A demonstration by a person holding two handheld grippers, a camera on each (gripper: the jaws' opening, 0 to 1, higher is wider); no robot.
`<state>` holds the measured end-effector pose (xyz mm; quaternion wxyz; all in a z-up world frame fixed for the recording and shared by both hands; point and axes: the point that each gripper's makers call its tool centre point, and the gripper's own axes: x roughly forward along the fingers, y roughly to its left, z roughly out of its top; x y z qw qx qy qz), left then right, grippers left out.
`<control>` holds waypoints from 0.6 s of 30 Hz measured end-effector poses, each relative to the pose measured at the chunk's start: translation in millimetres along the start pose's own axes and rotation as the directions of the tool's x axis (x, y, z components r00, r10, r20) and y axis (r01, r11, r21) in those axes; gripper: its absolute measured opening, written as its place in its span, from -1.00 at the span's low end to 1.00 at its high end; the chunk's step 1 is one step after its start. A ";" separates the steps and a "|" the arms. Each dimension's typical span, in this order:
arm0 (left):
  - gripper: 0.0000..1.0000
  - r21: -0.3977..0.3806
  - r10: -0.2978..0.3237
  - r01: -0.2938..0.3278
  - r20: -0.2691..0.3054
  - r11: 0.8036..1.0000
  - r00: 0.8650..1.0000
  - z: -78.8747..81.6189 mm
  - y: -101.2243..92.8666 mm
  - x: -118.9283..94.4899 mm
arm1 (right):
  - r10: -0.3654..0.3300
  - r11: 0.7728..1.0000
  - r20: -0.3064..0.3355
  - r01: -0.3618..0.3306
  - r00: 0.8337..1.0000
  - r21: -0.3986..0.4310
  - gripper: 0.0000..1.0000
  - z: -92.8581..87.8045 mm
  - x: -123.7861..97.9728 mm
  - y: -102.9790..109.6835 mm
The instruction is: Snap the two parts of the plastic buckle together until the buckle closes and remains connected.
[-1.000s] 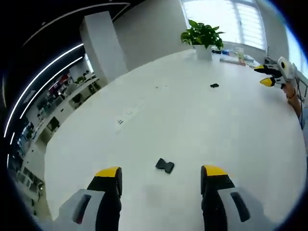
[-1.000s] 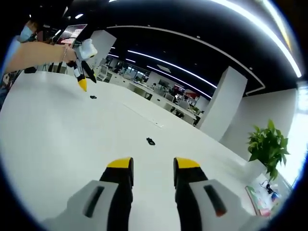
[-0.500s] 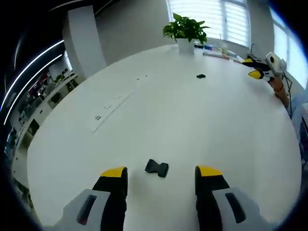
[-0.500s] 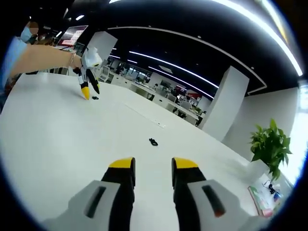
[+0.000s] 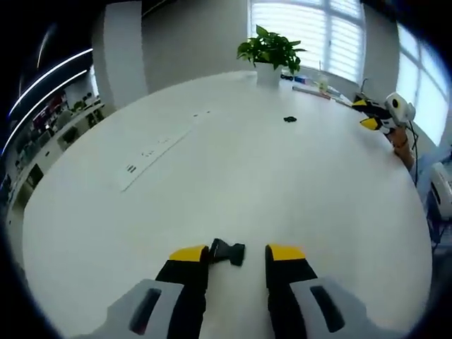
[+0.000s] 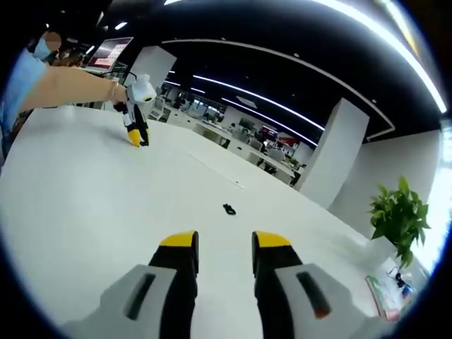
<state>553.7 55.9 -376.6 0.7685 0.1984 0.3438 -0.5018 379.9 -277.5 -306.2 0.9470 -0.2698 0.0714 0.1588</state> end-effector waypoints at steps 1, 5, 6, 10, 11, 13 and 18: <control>-0.38 0.000 -0.002 0.002 0.000 1.000 1.000 0.4 -0.4 -1.2 | 0.000 1.000 0.000 0.000 1.000 -0.001 -0.40 0.1 0.1 -0.1; -0.44 -0.001 -0.004 0.004 -0.003 1.000 1.000 2.7 0.3 -4.5 | -0.001 1.000 -0.001 0.001 1.000 -0.002 -0.40 0.1 0.1 -0.5; -0.44 -0.002 -0.001 0.001 -0.002 1.000 1.000 2.8 -0.9 -4.7 | -0.001 1.000 -0.002 0.001 1.000 -0.002 -0.40 0.0 0.0 -0.6; -0.54 -0.015 0.009 -0.009 -0.005 1.000 1.000 4.5 -3.4 -2.8 | -0.001 1.000 -0.001 0.001 1.000 -0.002 -0.40 0.1 -0.5 -0.6; -0.59 -0.018 0.011 -0.011 -0.006 1.000 1.000 4.9 -3.0 -3.0 | -0.001 1.000 -0.002 0.001 1.000 -0.002 -0.40 -0.1 -0.5 -0.5; -0.63 -0.021 0.015 -0.015 -0.007 1.000 1.000 5.8 -4.1 -2.0 | 0.000 1.000 -0.003 0.000 1.000 -0.002 -0.40 -0.6 -0.6 -0.4; -0.64 -0.042 0.036 -0.036 -0.015 0.998 0.999 5.6 -0.9 -1.1 | 0.005 1.000 -0.005 -0.005 1.000 -0.004 -0.40 -1.8 -0.9 0.5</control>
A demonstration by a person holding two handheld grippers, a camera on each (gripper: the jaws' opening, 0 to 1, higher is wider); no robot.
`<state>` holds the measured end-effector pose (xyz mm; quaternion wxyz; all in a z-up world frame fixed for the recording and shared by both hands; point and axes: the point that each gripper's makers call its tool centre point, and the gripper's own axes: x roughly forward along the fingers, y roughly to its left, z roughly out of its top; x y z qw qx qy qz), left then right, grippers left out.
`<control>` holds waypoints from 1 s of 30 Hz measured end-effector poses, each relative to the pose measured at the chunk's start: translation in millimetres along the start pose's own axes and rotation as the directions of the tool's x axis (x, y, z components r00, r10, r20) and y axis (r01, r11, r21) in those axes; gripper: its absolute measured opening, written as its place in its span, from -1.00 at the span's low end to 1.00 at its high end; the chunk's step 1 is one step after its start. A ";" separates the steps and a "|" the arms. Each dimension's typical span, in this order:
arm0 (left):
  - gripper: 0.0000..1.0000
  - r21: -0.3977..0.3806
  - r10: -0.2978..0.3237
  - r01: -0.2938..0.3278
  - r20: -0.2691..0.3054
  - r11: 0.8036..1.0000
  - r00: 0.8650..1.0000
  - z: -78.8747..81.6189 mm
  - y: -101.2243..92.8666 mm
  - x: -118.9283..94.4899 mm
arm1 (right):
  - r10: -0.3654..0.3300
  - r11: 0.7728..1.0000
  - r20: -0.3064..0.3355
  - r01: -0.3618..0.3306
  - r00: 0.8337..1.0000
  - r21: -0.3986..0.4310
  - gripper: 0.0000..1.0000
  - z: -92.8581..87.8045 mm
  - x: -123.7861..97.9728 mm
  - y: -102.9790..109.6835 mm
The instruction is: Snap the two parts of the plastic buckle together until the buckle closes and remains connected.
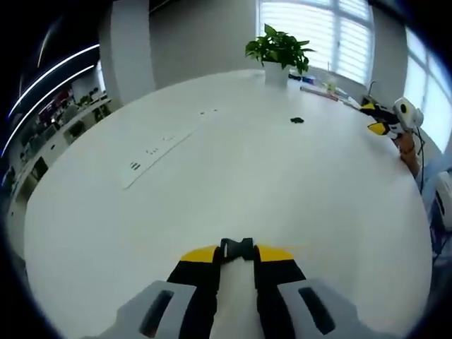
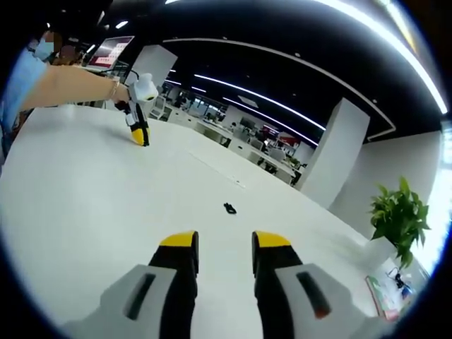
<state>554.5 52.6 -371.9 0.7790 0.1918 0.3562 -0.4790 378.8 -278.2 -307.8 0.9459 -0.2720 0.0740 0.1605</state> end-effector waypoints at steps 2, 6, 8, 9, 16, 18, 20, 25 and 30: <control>-0.64 -0.008 0.010 -0.010 -0.009 1.000 1.000 -0.7 0.7 0.2 | 0.000 1.000 -0.001 0.000 1.000 -0.002 -0.40 -0.4 -0.1 0.1; -0.64 -0.028 0.031 -0.031 -0.029 0.999 0.999 -3.4 0.3 0.8 | -0.001 1.000 -0.003 0.001 1.000 -0.004 -0.40 -1.0 -0.3 -0.1; -0.64 -0.037 0.037 -0.038 -0.037 0.999 0.999 -4.4 1.4 0.3 | -0.002 1.000 -0.005 0.002 1.000 -0.004 -0.40 -1.6 -0.3 -0.4; -0.64 -0.042 0.042 -0.043 -0.044 0.998 0.998 -5.1 2.3 0.1 | -0.002 1.000 -0.007 0.002 1.000 -0.003 -0.40 -1.9 -0.2 -0.3; -0.64 -0.108 0.098 -0.107 -0.090 0.988 0.991 -12.4 1.3 -3.3 | 0.002 1.000 -0.015 -0.002 1.000 -0.003 -0.40 -3.8 0.4 0.7; -0.64 -0.122 0.110 -0.121 -0.094 0.985 0.989 -13.9 0.6 -3.6 | 0.003 1.000 -0.018 -0.003 1.000 -0.001 -0.40 -4.6 0.6 0.7; -0.64 -0.146 0.126 -0.140 -0.103 0.979 0.987 -16.1 -1.2 -4.1 | 0.004 1.000 -0.021 -0.004 1.000 0.001 -0.40 -5.2 0.6 1.0; -0.64 -0.186 0.160 -0.181 -0.121 0.966 0.980 -19.6 -7.4 -6.4 | 0.010 1.000 -0.035 -0.010 0.999 0.003 -0.40 -8.2 1.9 1.8; -0.64 -0.224 0.187 -0.218 -0.149 0.950 0.971 -21.7 -9.9 -10.2 | 0.004 1.000 -0.043 -0.004 0.999 0.005 -0.40 -10.4 1.7 0.4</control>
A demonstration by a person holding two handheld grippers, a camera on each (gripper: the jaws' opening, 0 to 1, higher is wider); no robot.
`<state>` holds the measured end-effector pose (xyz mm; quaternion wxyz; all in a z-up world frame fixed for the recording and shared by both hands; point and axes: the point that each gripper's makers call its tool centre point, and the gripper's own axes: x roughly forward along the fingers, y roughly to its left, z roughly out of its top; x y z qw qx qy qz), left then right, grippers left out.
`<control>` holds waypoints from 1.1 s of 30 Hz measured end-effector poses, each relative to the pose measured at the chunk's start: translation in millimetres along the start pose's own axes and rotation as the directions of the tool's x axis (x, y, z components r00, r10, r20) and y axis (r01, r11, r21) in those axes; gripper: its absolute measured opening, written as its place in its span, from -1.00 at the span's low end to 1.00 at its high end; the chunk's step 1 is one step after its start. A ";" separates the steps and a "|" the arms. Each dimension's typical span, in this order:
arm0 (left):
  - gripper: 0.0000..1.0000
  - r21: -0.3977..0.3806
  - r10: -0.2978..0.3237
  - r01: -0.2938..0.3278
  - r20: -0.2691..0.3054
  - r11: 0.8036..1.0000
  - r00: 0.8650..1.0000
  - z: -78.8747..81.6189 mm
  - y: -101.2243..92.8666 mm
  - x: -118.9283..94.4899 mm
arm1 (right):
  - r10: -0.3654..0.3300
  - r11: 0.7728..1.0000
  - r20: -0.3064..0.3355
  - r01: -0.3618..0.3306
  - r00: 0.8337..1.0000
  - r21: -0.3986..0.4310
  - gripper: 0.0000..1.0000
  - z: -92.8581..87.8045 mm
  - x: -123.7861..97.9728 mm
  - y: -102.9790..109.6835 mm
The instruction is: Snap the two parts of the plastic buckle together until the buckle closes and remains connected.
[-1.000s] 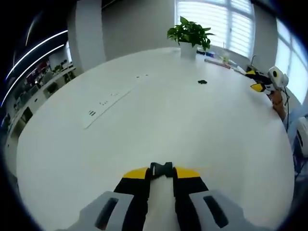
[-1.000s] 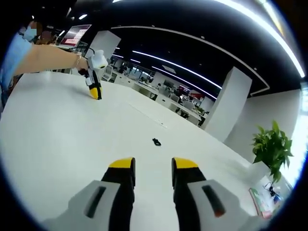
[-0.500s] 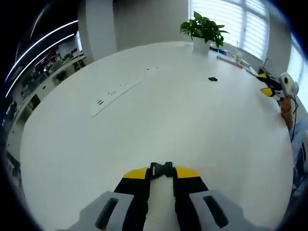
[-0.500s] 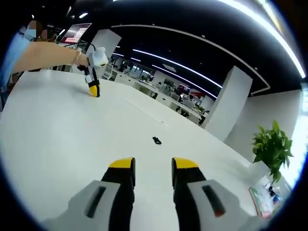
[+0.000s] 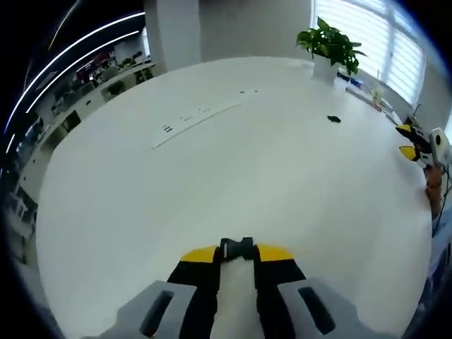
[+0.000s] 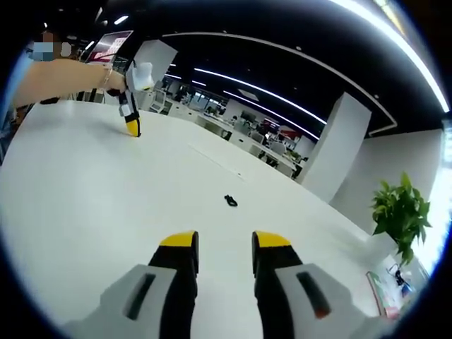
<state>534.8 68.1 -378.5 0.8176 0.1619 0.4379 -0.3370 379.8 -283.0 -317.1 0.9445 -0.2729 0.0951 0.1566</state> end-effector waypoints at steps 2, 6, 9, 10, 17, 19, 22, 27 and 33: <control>-0.65 -0.019 0.015 -0.015 -0.006 1.000 1.000 -3.2 -4.2 -1.5 | 0.000 1.000 -0.002 0.000 1.000 0.001 -0.40 -0.7 -0.2 -0.1; -0.65 -0.047 0.036 -0.037 -0.024 0.998 0.999 -13.4 -16.3 -6.1 | -0.005 1.000 -0.006 0.005 1.000 -0.001 -0.40 -2.3 -1.2 -1.8; -0.65 -0.070 0.060 -0.062 -0.033 0.996 0.998 -17.2 -20.4 -8.2 | -0.006 1.000 -0.010 0.006 1.000 0.002 -0.40 -3.6 -1.4 -2.4; -0.65 -0.095 0.071 -0.074 -0.032 0.993 0.997 -19.9 -22.8 -9.0 | -0.005 1.000 -0.010 0.005 1.000 0.003 -0.40 -3.7 -1.5 -2.2; -0.65 -0.148 0.096 -0.104 -0.060 0.983 0.994 -31.3 -28.1 -14.6 | 0.003 1.000 -0.003 -0.003 1.000 0.007 -0.39 -3.1 -2.4 -0.1; -0.65 -0.173 0.104 -0.113 -0.059 0.978 0.993 -33.1 -27.1 -14.9 | 0.005 1.000 -0.002 -0.005 1.000 0.006 -0.39 -2.7 -2.7 0.6; -0.65 -0.204 0.115 -0.127 -0.068 0.971 0.991 -34.2 -25.5 -15.6 | 0.005 1.000 0.001 -0.005 1.000 0.005 -0.39 -2.1 -2.5 0.5; -0.65 -0.224 0.135 -0.150 -0.083 0.963 0.987 -39.2 -27.4 -19.5 | 0.002 1.000 0.003 -0.002 1.000 0.006 -0.39 -1.4 -3.3 -0.2; -0.65 -0.232 0.143 -0.155 -0.066 0.960 0.987 -44.0 -29.5 -24.0 | -0.003 1.000 0.010 0.003 1.000 0.006 -0.39 1.0 -4.4 -1.3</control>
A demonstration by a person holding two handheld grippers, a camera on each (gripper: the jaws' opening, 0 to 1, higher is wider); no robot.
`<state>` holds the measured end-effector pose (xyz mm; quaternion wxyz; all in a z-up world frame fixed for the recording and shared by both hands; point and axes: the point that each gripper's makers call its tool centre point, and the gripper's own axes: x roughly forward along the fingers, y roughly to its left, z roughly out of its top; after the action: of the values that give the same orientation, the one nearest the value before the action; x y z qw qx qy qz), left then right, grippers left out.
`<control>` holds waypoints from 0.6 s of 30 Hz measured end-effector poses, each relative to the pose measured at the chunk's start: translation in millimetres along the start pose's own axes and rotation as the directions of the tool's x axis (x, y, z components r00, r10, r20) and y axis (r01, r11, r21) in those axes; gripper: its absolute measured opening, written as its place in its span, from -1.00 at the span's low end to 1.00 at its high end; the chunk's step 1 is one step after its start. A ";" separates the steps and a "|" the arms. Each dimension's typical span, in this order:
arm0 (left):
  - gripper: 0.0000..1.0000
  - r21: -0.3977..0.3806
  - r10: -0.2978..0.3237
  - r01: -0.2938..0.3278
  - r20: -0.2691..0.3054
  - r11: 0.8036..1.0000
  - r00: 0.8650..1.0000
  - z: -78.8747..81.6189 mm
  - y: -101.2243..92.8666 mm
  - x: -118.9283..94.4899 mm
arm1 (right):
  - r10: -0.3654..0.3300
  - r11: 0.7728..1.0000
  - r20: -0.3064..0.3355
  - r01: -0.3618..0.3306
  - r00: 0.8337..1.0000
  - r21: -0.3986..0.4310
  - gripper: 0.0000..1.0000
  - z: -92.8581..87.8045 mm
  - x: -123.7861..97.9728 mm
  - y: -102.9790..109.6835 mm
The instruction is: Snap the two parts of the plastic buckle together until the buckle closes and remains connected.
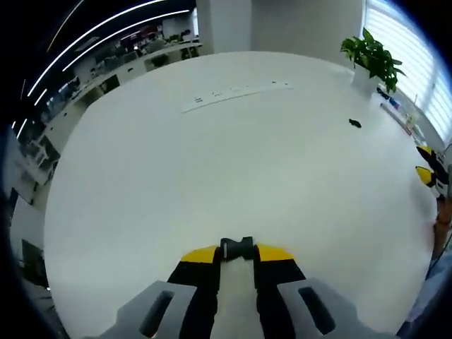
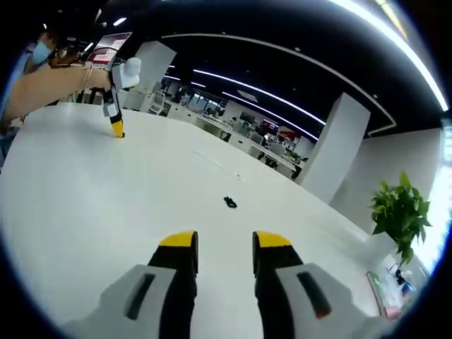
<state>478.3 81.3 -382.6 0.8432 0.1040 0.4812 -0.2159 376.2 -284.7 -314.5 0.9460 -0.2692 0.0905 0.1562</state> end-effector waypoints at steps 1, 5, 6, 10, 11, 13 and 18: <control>-0.65 0.003 0.000 0.000 -0.002 1.000 1.000 -1.3 -0.4 -1.5 | -0.001 1.000 0.002 0.001 1.000 0.001 -0.39 0.6 -0.1 -0.4; -0.65 0.012 -0.001 0.001 0.011 1.000 1.000 -6.2 -1.6 -4.5 | -0.001 1.000 0.001 0.001 1.000 0.002 -0.39 1.4 0.5 -0.2; -0.65 0.009 -0.003 0.003 0.016 1.000 1.000 -7.3 -1.1 -5.3 | 0.000 1.000 0.000 0.000 1.000 0.001 -0.39 1.6 0.7 0.4; -0.65 0.013 -0.013 0.013 0.025 1.000 1.000 -15.8 -5.0 -10.2 | 0.003 1.000 -0.002 -0.003 1.000 -0.003 -0.39 1.5 1.3 1.3; -0.65 0.018 -0.014 0.013 0.024 1.000 1.000 -18.7 -7.0 -12.3 | 0.005 1.000 -0.003 -0.005 1.000 -0.003 -0.39 1.4 1.3 1.7; -0.65 0.023 -0.016 0.015 0.022 1.000 1.000 -22.9 -8.9 -15.1 | 0.006 1.000 -0.004 -0.006 1.000 -0.005 -0.39 1.1 1.3 2.2; -0.65 0.045 -0.029 0.028 0.020 0.999 0.999 -35.1 -14.8 -23.1 | 0.001 1.000 -0.002 -0.001 1.000 -0.005 -0.39 1.6 0.5 1.9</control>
<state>434.2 87.7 -380.5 0.8424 0.1139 0.4691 -0.2397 376.2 -282.1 -314.3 0.9452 -0.2716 0.0912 0.1565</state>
